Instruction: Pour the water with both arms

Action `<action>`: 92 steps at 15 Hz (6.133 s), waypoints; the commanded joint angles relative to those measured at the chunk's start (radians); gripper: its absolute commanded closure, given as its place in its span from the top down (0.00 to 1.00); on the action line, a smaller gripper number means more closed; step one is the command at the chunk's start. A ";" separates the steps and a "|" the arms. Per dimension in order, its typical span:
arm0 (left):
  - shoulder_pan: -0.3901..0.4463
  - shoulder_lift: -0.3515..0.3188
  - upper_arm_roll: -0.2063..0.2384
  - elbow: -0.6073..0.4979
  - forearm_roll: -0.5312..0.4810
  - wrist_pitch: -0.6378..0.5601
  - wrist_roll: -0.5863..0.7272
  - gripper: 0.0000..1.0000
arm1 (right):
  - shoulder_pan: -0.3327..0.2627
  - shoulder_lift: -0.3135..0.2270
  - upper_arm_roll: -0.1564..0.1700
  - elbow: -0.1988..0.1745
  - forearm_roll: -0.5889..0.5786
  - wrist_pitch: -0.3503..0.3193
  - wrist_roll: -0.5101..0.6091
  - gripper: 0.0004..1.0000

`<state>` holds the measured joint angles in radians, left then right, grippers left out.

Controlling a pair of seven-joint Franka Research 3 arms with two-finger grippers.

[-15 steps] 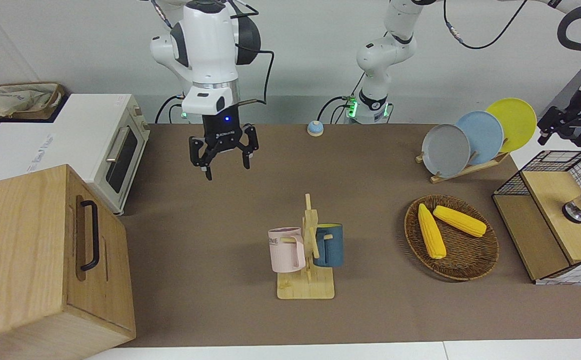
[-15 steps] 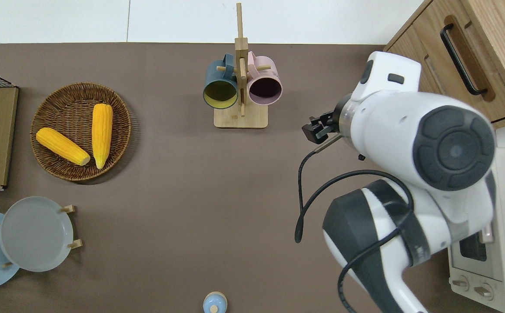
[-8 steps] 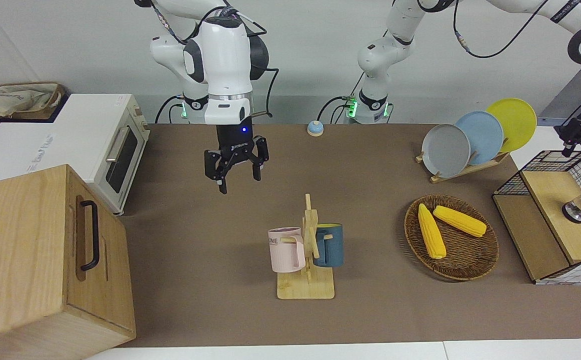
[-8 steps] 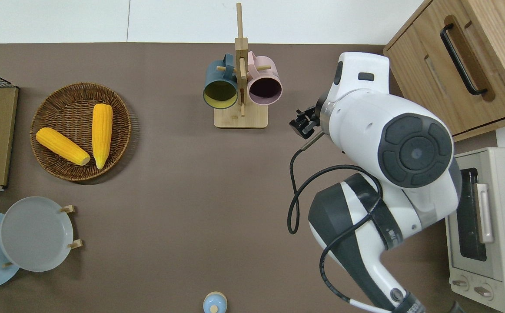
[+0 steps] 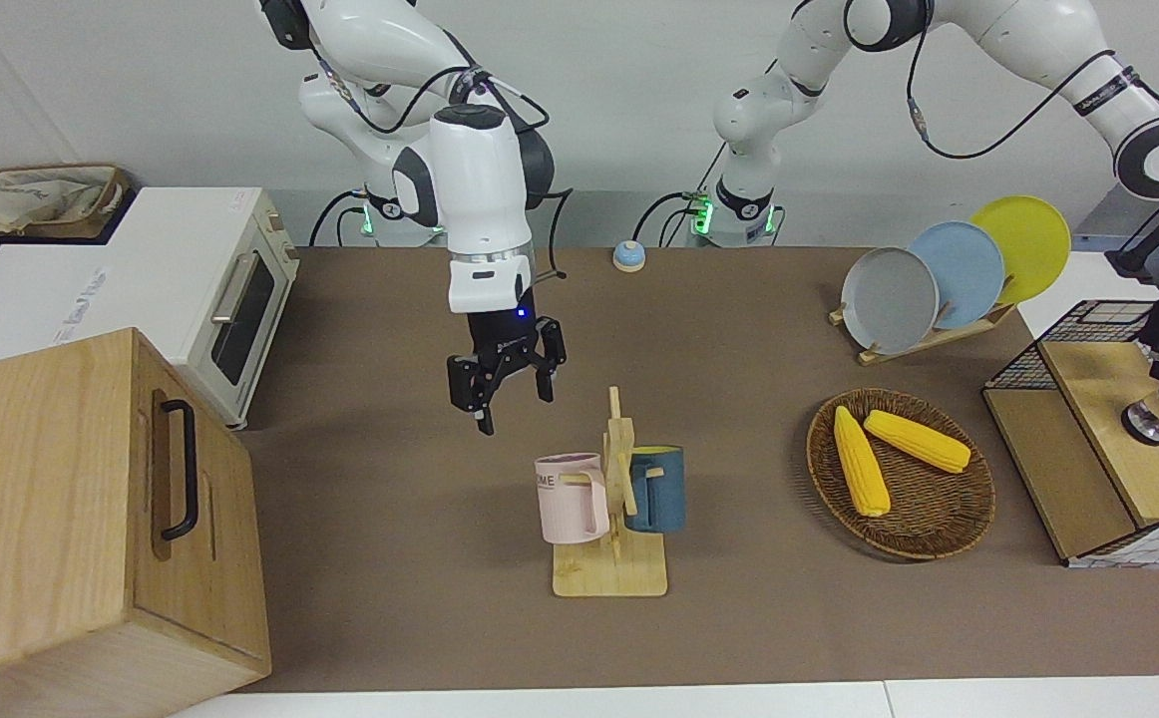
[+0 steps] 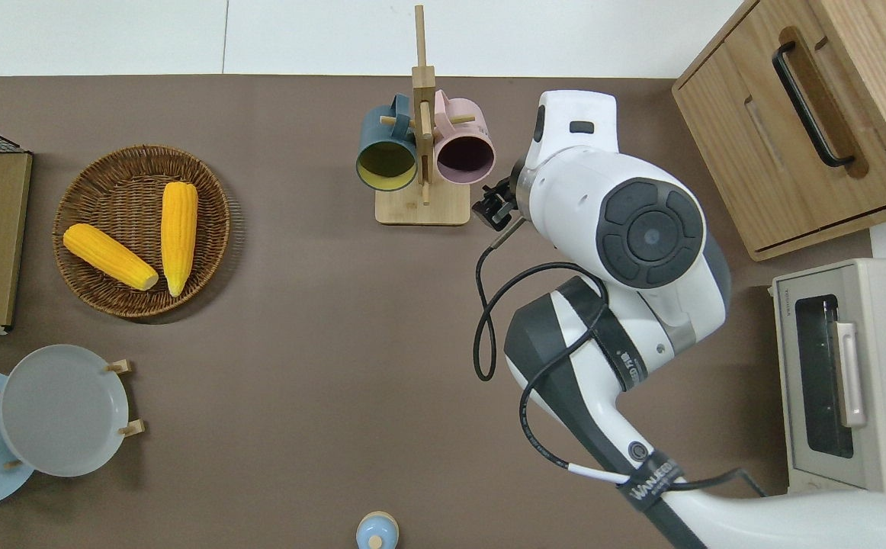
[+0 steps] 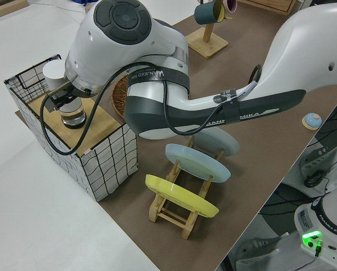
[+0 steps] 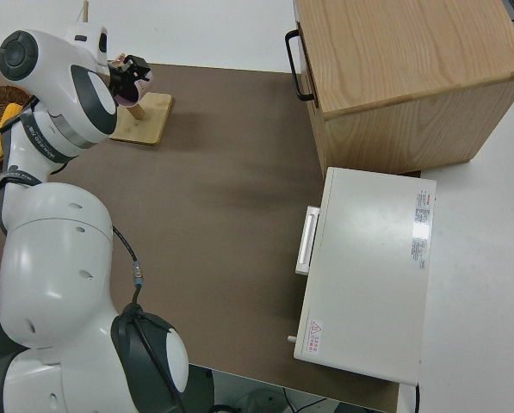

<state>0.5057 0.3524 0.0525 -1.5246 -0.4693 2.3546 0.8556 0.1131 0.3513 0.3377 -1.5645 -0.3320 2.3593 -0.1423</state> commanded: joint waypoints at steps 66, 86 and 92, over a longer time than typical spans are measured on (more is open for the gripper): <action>0.011 0.054 -0.008 0.018 -0.173 0.095 0.097 0.00 | 0.097 0.252 -0.057 0.258 -0.127 0.006 0.044 0.03; -0.003 0.003 0.007 0.095 -0.112 -0.020 0.018 0.00 | 0.097 0.226 -0.063 0.258 -0.094 -0.012 0.063 0.00; -0.004 0.002 0.006 0.103 -0.078 -0.026 -0.004 0.00 | 0.091 0.216 -0.063 0.256 -0.093 -0.018 0.061 0.00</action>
<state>0.5054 0.3646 0.0507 -1.4441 -0.5674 2.3446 0.8760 0.2062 0.5792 0.2733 -1.3148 -0.4477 2.3575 -0.0902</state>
